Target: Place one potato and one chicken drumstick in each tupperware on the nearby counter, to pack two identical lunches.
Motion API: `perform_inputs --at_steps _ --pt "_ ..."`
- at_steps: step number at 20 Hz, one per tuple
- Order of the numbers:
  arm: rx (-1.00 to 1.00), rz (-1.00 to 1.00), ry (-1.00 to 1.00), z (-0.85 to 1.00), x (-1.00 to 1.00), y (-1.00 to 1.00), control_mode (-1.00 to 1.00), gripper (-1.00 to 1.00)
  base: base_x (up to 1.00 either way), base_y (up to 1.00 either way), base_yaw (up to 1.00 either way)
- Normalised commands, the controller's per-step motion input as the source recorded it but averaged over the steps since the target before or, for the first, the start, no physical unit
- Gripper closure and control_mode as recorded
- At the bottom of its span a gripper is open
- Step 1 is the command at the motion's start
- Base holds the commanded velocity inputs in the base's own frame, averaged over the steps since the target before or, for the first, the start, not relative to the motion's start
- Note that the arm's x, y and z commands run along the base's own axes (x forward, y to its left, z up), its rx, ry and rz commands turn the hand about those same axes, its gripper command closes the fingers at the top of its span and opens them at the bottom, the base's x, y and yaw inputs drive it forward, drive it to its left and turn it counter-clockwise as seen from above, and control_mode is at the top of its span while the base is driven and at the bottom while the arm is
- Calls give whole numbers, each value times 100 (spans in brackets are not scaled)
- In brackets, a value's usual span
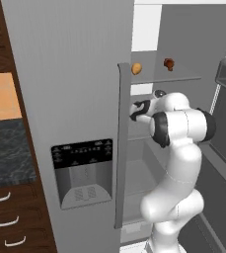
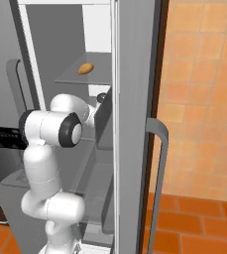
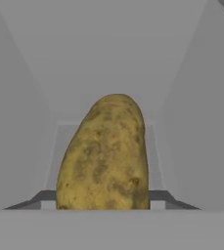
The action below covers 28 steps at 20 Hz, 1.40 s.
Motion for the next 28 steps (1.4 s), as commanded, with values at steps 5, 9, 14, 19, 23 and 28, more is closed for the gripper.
perform_inputs --at_steps 5,9,14,19,23,28 --pt "0 7 0 0 -72 0 -100 100 0 0 0" --pt "0 2 8 5 -100 0 -100 100 0 0 0" --pt "0 2 7 33 -100 0 -100 100 0 0 0" --pt "-2 5 3 76 -100 5 -100 100 0 0 0" --pt "-3 4 5 64 -100 8 -100 100 0 0 0" --pt "-1 4 0 51 -100 0 -100 100 0 0 0"
